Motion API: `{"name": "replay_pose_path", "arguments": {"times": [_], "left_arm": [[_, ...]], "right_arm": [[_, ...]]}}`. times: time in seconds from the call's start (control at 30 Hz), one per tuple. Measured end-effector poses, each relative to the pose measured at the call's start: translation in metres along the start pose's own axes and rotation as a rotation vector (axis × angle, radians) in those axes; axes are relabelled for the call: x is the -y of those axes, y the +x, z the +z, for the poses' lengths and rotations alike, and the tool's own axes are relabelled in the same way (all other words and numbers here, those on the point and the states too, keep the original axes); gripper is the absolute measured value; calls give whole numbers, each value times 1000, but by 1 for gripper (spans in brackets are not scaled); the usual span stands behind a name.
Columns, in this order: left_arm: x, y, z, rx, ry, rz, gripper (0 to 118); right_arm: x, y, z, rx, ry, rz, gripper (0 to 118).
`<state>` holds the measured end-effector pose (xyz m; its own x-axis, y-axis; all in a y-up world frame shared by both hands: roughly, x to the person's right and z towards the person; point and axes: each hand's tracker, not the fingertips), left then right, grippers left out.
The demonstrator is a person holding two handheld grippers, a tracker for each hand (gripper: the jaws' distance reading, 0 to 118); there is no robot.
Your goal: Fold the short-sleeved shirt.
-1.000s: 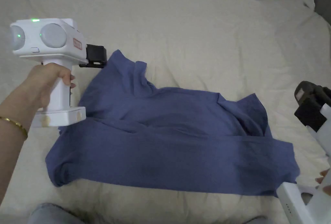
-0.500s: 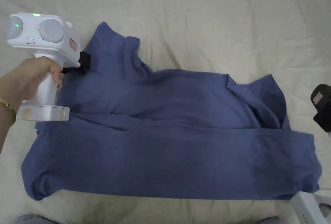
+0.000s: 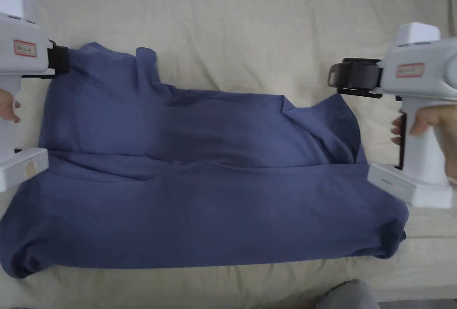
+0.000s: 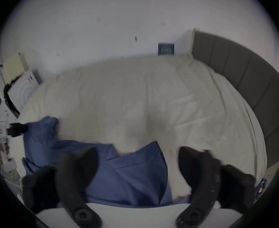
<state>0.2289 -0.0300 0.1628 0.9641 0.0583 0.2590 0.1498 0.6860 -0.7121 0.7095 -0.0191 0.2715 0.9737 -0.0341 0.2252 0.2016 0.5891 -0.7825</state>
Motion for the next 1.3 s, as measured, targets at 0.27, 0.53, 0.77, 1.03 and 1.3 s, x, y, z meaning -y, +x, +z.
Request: {"name": "replay_pose_path", "arguments": {"times": [0.27,0.53,0.77,1.03,1.3], "left_arm": [[9,-7,-8,-5,-32,57,0],[5,-17,-18,9,-60,159,0],[-5,-35,13,10,-10,206,0],[18,-26,90,35,112,142,0],[103,-27,148,47,141,141,0]], "right_arm": [[-2,12,-111,208,-218,2,66],[-12,39,-87,69,-150,-87,5],[-40,92,-14,146,10,-216,4],[-5,88,77,55,166,-197,4],[102,89,126,39,200,-205,4]]}}
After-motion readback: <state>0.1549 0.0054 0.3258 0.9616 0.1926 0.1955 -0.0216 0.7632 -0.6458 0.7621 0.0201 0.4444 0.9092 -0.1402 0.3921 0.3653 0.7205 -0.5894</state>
